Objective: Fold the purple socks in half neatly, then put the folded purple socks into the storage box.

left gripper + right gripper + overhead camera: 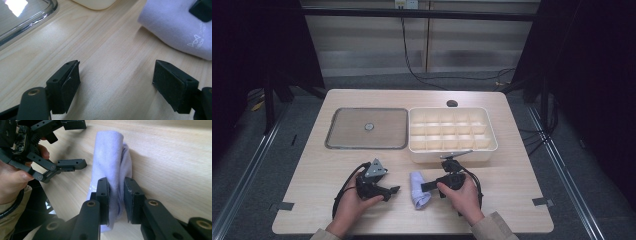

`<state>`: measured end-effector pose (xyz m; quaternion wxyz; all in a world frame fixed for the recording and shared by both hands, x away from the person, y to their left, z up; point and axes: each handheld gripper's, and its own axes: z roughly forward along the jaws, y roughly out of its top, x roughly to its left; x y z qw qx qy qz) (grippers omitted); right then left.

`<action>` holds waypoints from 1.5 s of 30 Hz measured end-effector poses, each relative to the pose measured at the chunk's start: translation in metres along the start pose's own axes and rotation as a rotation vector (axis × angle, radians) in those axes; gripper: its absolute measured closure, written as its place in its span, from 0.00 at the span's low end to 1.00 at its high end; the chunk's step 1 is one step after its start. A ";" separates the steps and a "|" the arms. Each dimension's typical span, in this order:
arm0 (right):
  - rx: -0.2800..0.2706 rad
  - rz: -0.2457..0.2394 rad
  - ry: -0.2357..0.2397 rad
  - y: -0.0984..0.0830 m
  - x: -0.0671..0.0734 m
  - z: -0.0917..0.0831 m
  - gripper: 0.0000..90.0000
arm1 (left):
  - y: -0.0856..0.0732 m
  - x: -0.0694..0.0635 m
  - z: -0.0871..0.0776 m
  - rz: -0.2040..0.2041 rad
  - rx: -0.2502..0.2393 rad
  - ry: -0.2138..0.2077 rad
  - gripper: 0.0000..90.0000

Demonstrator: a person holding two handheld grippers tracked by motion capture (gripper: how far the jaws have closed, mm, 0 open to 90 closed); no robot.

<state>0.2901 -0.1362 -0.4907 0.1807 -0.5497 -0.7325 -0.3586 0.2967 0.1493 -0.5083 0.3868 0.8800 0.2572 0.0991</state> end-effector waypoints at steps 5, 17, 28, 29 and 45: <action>-0.006 0.003 0.002 0.003 -0.002 -0.011 0.84 | 0.000 0.000 0.000 0.000 0.002 0.000 0.23; 0.011 -0.007 -0.017 0.013 -0.002 -0.036 0.84 | 0.000 0.000 0.000 -0.001 0.003 0.003 0.23; 0.030 -0.018 -0.030 0.019 -0.002 -0.050 0.84 | 0.000 0.000 0.000 -0.002 0.004 0.009 0.23; 0.030 -0.014 -0.028 0.020 -0.002 -0.052 0.84 | 0.000 -0.001 0.000 -0.003 0.003 0.010 0.23; 0.037 -0.037 -0.056 0.032 -0.003 -0.083 0.84 | 0.000 -0.001 0.000 0.001 0.001 0.013 0.23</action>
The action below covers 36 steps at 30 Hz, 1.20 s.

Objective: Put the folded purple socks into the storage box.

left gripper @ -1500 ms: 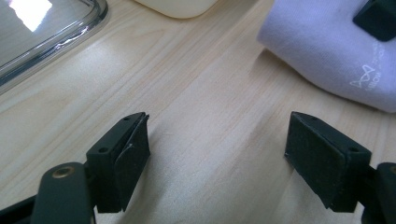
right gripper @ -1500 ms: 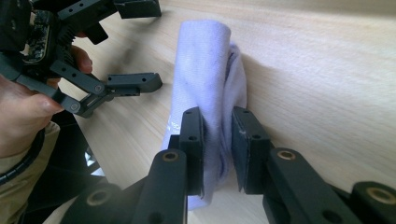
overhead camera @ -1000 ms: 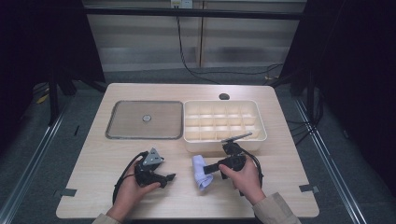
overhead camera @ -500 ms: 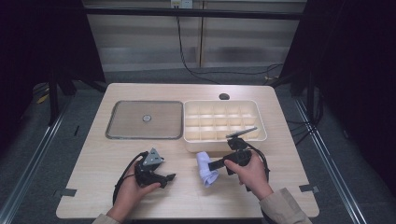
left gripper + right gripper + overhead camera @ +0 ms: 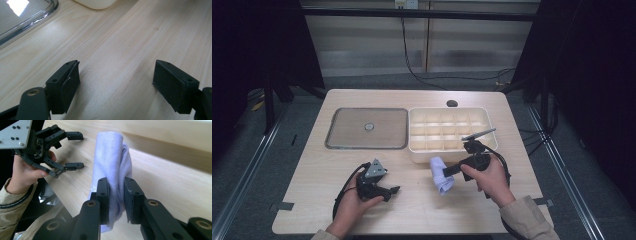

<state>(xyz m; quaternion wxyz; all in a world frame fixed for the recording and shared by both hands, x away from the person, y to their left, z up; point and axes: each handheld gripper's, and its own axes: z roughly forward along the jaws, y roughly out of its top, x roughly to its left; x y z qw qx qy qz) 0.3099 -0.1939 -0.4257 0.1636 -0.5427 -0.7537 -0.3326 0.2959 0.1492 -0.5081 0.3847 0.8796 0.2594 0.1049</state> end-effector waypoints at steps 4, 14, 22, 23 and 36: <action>-0.011 0.004 -0.011 0.003 -0.002 -0.010 0.84 | 0.000 0.000 0.000 -0.001 0.000 0.001 0.23; -0.047 0.015 -0.022 0.009 -0.006 -0.032 0.84 | 0.000 0.000 0.000 -0.001 0.000 0.001 0.23; -0.075 0.023 -0.040 0.016 -0.007 -0.050 0.84 | 0.000 0.000 0.000 -0.001 0.000 0.001 0.23; -0.076 0.019 -0.041 0.017 -0.008 -0.052 0.84 | 0.000 0.000 0.000 -0.001 0.000 0.001 0.23; -0.098 0.023 -0.074 0.030 -0.011 -0.071 0.84 | 0.000 0.000 0.000 -0.002 0.000 0.001 0.23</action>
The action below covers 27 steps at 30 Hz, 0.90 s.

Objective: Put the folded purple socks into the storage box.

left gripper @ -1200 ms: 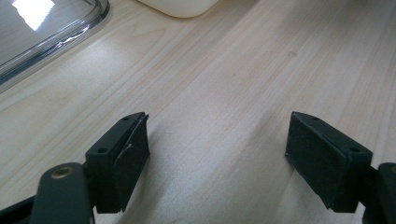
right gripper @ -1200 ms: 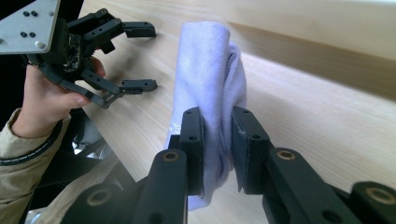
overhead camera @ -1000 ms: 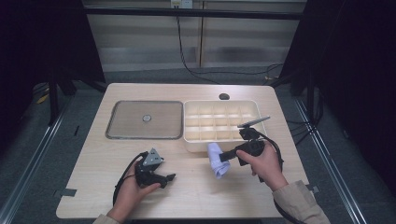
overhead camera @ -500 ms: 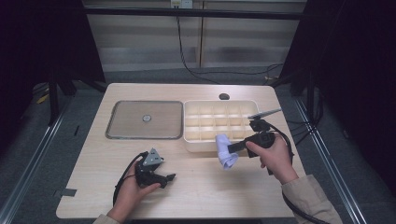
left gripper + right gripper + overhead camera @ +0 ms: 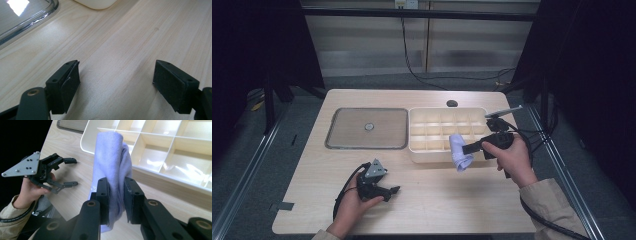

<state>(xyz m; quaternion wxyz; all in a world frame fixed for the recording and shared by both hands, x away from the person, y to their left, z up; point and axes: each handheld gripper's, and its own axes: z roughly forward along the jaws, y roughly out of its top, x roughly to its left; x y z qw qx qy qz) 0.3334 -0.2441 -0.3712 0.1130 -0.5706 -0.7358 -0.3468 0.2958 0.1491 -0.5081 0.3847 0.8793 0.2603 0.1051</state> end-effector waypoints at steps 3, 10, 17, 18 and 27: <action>-0.011 0.009 -0.003 0.003 -0.002 -0.003 0.84 | 0.000 0.000 0.000 0.000 0.000 0.000 0.23; -0.019 0.009 -0.032 0.011 -0.004 -0.009 0.84 | 0.000 -0.001 0.001 -0.015 -0.010 -0.002 0.23; -0.030 0.023 -0.051 0.020 -0.011 -0.014 0.84 | 0.000 -0.001 0.001 -0.009 -0.009 0.001 0.23; -0.032 0.034 -0.053 0.021 -0.011 -0.015 0.84 | 0.000 -0.001 0.001 -0.010 -0.009 0.001 0.23; -0.046 0.062 -0.084 0.029 -0.026 -0.020 0.84 | 0.000 -0.001 0.001 -0.009 -0.008 0.001 0.23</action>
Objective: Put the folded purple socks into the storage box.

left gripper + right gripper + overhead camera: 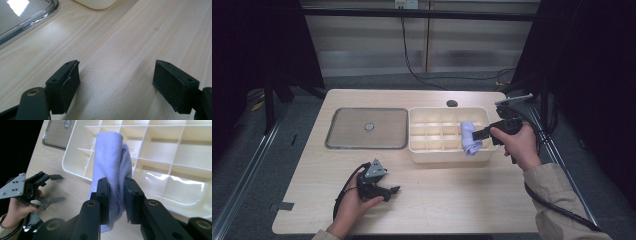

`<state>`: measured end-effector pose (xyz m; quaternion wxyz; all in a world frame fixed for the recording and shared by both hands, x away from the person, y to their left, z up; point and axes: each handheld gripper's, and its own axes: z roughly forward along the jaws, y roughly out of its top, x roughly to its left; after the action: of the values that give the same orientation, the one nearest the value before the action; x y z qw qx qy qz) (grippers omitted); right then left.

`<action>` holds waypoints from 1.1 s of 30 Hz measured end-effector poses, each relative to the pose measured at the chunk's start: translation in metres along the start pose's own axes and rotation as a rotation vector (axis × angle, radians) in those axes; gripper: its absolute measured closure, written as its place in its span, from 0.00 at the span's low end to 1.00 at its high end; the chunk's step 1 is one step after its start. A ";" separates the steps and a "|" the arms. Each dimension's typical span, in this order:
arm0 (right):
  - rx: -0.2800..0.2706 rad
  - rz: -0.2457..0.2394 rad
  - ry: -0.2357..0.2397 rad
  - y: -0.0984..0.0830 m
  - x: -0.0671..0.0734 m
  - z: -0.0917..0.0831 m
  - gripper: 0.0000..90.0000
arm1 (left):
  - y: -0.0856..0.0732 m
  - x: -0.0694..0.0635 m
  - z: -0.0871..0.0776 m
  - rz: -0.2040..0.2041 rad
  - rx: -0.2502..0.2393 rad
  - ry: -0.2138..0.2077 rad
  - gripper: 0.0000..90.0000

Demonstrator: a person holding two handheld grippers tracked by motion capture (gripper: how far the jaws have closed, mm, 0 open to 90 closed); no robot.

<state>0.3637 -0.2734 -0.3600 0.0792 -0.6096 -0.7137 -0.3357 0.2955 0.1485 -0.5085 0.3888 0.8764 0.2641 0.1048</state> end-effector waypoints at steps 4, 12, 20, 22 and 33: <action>0.000 0.005 -0.020 0.003 -0.003 -0.002 0.84 | 0.000 0.000 0.000 0.000 0.000 0.000 0.23; 0.004 0.006 -0.049 0.007 -0.007 -0.003 0.84 | 0.000 0.000 0.000 0.001 0.000 0.000 0.23; 0.009 0.012 -0.087 0.013 -0.013 -0.002 0.84 | 0.000 0.000 0.000 0.000 0.000 0.000 0.23; 0.009 0.019 -0.093 0.014 -0.015 -0.002 0.84 | 0.000 0.000 0.000 0.000 0.000 0.000 0.23; 0.008 0.037 -0.148 0.021 -0.028 -0.005 0.84 | 0.000 0.000 0.000 0.000 0.001 0.000 0.23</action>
<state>0.3884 -0.2989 -0.3631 0.0348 -0.6455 -0.7075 -0.2854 0.2955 0.1485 -0.5084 0.3885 0.8765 0.2642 0.1045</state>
